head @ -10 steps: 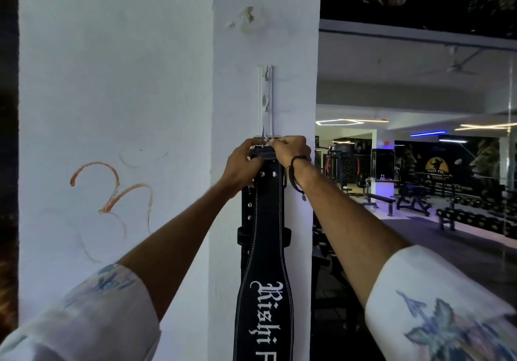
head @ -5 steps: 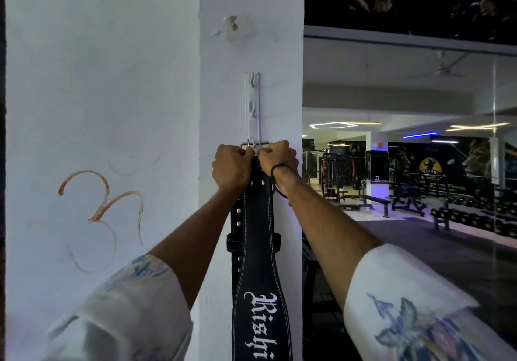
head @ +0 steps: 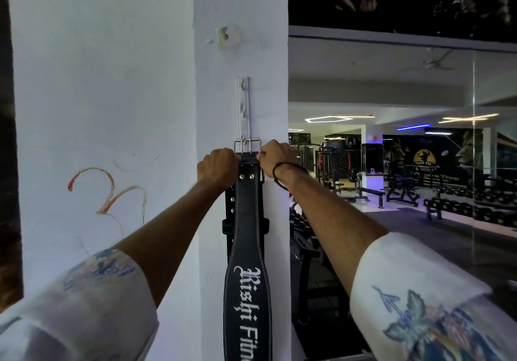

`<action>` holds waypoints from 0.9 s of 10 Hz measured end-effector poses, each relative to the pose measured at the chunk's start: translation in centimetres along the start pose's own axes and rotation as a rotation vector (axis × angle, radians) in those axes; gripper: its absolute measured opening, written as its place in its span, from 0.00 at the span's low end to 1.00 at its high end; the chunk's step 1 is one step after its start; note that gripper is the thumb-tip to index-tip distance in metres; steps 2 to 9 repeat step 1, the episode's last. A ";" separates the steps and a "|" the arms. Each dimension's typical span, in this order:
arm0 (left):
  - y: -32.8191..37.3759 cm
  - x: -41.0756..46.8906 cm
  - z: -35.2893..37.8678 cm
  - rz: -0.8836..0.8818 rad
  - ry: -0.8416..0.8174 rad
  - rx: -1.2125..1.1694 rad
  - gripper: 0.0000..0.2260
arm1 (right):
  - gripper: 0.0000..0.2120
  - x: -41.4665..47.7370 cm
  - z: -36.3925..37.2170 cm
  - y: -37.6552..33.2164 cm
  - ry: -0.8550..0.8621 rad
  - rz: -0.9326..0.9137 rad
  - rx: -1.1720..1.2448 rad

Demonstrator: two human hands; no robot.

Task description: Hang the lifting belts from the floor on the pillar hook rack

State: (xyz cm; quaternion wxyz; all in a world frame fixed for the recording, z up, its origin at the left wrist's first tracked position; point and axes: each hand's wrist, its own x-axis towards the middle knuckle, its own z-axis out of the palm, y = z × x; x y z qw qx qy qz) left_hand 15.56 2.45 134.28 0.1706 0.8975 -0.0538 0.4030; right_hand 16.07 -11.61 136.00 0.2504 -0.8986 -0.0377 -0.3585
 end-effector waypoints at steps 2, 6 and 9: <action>0.4 -3.5 -0.9 0.062 -0.003 0.120 0.18 | 0.16 -3.9 -1.6 0.0 0.005 -0.145 -0.095; 0.4 -3.5 -0.9 0.062 -0.003 0.120 0.18 | 0.16 -3.9 -1.6 0.0 0.005 -0.145 -0.095; 0.4 -3.5 -0.9 0.062 -0.003 0.120 0.18 | 0.16 -3.9 -1.6 0.0 0.005 -0.145 -0.095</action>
